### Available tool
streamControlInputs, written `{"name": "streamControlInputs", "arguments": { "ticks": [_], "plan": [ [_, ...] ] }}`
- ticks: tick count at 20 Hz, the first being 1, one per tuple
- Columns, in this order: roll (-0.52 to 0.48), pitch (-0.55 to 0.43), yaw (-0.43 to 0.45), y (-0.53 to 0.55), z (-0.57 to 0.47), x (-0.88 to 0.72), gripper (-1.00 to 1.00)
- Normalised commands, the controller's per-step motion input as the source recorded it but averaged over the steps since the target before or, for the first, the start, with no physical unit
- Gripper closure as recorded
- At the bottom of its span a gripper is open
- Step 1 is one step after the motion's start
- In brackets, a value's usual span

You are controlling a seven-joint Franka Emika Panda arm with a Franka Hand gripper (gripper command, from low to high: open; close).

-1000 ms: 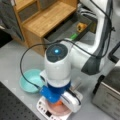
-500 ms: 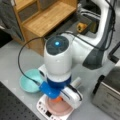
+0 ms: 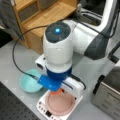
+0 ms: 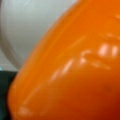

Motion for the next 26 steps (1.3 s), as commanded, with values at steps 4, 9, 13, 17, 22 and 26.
{"name": "streamControlInputs", "arguments": {
  "ticks": [4,9,13,17,22,26],
  "plan": [
    [-0.404,0.173,0.509,-0.15,0.24,0.18,1.0],
    [-0.34,0.133,0.672,-0.17,0.24,0.23,1.0],
    [-0.146,0.186,0.746,-0.33,0.35,0.18,1.0],
    [0.032,0.282,0.755,-0.39,0.47,0.14,1.0],
    [0.157,0.301,0.519,-0.24,0.3,0.11,1.0],
    [0.232,0.259,0.386,-0.18,0.09,-0.01,1.0]
  ]
}}
